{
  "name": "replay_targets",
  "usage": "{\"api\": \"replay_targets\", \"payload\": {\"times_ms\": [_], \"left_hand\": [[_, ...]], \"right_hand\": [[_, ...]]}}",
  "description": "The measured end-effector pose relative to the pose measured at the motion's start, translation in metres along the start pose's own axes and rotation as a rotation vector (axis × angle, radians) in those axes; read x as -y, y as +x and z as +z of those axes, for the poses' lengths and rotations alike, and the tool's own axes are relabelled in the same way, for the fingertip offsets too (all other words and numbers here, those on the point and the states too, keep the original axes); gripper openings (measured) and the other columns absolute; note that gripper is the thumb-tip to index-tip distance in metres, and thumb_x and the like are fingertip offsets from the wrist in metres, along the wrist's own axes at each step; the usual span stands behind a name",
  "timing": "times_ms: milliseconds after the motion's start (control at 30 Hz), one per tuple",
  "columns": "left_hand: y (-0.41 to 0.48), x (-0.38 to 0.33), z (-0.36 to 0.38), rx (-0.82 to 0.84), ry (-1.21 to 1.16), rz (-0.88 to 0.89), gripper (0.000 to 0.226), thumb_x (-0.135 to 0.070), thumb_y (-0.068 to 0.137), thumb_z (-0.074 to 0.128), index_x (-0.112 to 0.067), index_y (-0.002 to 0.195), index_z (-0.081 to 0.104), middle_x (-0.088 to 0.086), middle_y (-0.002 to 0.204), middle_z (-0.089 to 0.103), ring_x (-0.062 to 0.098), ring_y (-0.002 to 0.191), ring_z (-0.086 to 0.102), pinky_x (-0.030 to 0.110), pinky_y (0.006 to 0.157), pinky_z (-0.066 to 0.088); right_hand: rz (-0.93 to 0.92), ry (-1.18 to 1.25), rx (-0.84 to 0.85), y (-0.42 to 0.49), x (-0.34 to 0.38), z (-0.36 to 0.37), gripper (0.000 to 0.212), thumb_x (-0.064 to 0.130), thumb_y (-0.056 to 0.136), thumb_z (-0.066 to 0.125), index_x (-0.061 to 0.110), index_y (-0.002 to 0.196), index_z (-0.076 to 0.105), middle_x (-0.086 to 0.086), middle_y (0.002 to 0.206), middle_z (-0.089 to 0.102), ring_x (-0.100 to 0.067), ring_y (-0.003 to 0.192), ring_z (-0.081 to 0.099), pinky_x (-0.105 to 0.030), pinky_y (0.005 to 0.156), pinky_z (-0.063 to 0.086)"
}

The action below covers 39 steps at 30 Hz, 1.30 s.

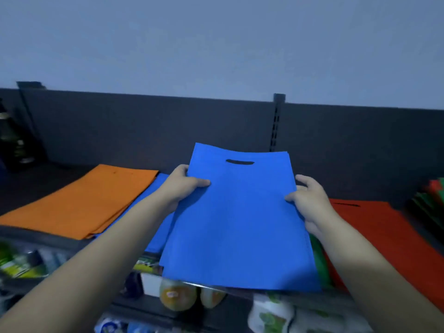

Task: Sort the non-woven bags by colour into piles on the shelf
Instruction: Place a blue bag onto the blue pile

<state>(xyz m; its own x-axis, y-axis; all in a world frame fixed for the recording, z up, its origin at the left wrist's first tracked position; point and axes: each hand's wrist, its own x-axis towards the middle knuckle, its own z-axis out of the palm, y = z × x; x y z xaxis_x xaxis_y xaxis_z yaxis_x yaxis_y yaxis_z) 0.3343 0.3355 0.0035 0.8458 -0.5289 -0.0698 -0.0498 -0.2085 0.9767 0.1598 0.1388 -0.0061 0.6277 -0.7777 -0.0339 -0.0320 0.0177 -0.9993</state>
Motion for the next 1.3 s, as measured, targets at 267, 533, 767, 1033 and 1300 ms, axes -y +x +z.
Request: {"api": "replay_targets", "payload": {"times_ms": [267, 533, 767, 1033, 1300], "left_hand": [[0.034, 0.044, -0.119, 0.010, 0.024, -0.039, 0.055, -0.009, 0.079, 0.077, -0.018, 0.124, 0.045, 0.011, 0.109, 0.066, 0.029, 0.088, 0.069, 0.042, 0.073, 0.057], [0.069, 0.073, -0.146, -0.073, 0.434, 0.104, 0.058, -0.012, 0.082, 0.073, -0.013, 0.131, 0.042, 0.003, 0.114, 0.057, 0.026, 0.101, 0.059, 0.030, 0.071, 0.044], [0.082, 0.100, -0.142, 0.059, 0.996, 0.117, 0.080, -0.055, 0.079, 0.068, -0.020, 0.144, 0.036, 0.004, 0.148, 0.034, 0.029, 0.134, 0.032, 0.041, 0.104, 0.029], [0.074, 0.073, -0.098, 0.025, 1.242, 0.437, 0.088, -0.071, 0.083, 0.049, -0.012, 0.146, 0.032, 0.004, 0.150, 0.039, 0.022, 0.143, 0.027, 0.041, 0.115, 0.017], [0.032, 0.017, 0.029, -0.026, 1.311, 0.635, 0.092, -0.076, 0.085, 0.034, -0.011, 0.150, 0.025, 0.009, 0.154, 0.032, 0.026, 0.146, 0.020, 0.043, 0.120, 0.008]], "right_hand": [[0.089, 0.130, -0.100, -0.005, -0.014, 0.123, 0.050, -0.012, 0.087, 0.052, 0.009, 0.133, 0.049, -0.010, 0.112, 0.066, -0.027, 0.084, 0.068, -0.038, 0.065, 0.056], [-0.057, -0.265, -0.078, 0.008, -0.036, 0.183, 0.058, 0.002, 0.088, 0.063, 0.011, 0.140, 0.041, -0.005, 0.145, 0.042, -0.019, 0.109, 0.052, -0.028, 0.077, 0.045], [-0.150, -0.759, -0.025, 0.015, -0.059, 0.199, 0.064, 0.018, 0.087, 0.067, 0.010, 0.144, 0.038, -0.010, 0.158, 0.020, -0.023, 0.138, 0.036, -0.024, 0.103, 0.031], [-0.304, -1.206, -0.031, 0.015, -0.034, 0.157, 0.074, 0.048, 0.091, 0.055, 0.019, 0.151, 0.023, -0.006, 0.160, 0.015, -0.027, 0.145, 0.021, -0.042, 0.113, 0.028], [-0.330, -1.439, -0.075, 0.002, -0.005, 0.038, 0.083, 0.067, 0.088, 0.044, 0.021, 0.152, 0.018, -0.009, 0.160, 0.017, -0.030, 0.142, 0.026, -0.044, 0.111, 0.030]]}}
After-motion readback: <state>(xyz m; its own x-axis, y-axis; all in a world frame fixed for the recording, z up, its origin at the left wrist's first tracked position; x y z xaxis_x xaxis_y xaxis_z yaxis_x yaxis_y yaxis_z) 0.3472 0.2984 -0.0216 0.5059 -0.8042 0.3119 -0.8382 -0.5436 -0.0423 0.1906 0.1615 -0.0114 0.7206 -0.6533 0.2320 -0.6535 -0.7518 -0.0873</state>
